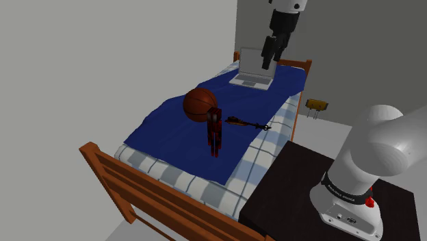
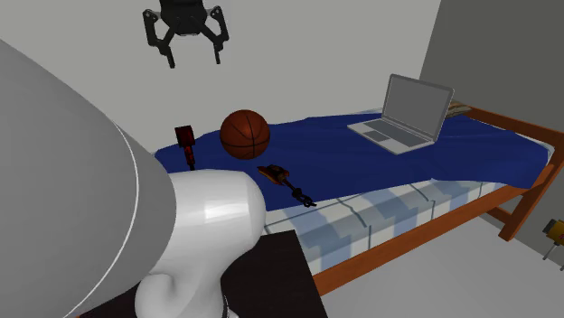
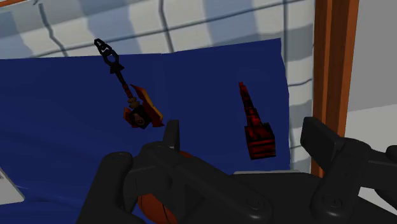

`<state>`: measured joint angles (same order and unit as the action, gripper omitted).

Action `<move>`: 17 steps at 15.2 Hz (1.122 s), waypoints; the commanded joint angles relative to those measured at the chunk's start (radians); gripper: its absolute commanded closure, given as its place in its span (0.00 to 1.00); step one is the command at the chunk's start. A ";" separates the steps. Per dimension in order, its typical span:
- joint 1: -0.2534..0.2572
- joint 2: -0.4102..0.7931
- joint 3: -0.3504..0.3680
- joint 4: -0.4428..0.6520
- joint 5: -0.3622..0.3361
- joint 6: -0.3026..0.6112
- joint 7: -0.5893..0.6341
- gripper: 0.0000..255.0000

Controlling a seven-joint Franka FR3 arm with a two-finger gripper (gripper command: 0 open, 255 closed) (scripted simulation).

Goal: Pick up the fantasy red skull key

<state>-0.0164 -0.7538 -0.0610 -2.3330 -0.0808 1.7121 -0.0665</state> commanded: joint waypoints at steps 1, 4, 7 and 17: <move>0.000 0.000 0.000 0.000 0.000 0.000 0.000 0.00; -0.005 0.030 -0.047 -0.058 -0.022 0.082 -0.058 0.00; -0.012 0.074 -0.095 -0.105 -0.042 0.168 -0.117 0.00; -0.015 0.324 -0.263 -0.171 -0.073 0.464 -0.325 0.00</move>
<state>-0.0351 -0.4622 -0.3108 -2.5014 -0.1554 2.1410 -0.3730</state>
